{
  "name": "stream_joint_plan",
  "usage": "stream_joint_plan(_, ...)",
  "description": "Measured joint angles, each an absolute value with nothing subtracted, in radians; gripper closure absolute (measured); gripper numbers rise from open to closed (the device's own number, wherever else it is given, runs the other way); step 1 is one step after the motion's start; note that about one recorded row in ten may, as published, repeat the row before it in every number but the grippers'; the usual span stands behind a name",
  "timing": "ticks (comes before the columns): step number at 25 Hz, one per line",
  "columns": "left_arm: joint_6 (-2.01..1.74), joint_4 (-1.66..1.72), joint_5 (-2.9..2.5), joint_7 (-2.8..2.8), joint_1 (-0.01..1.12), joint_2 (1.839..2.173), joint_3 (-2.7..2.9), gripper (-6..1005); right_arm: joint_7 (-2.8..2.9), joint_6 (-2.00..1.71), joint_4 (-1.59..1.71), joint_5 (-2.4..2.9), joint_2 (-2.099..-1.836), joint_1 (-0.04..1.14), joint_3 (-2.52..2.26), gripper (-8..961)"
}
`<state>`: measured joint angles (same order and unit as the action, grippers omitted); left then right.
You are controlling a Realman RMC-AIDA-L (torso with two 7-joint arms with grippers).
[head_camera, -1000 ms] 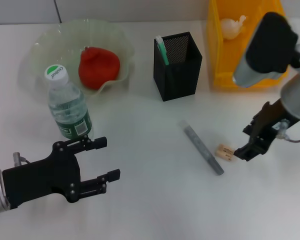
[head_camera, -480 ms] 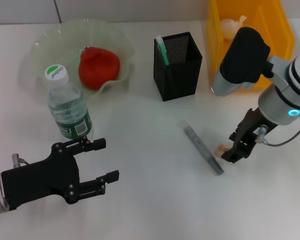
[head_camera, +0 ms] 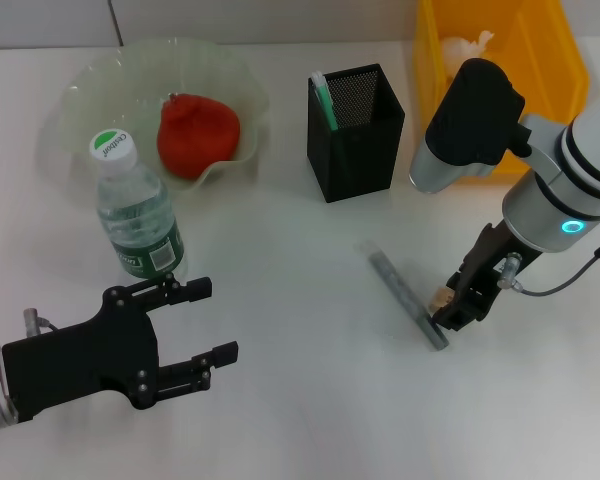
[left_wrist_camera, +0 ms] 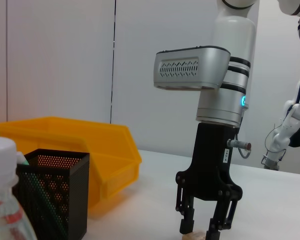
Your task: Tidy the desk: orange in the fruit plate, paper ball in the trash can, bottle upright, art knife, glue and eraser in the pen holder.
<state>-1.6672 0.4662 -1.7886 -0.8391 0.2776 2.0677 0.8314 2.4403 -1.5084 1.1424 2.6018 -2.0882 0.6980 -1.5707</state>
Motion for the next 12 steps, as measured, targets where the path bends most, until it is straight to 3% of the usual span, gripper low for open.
stream_joint_plan(5,-1.666,0.466,-1.789,-0.839,0.278,2.068,0.831,256,2.447,-1.508,1.142,2.613,-2.088,0.698,-1.573,475)
stream_joint_plan(12,-1.665,0.466,-1.789,-0.836,0.278,2.068,0.831,256,2.456,-1.506,1.135,2.624,-2.087,0.701,-1.589,657)
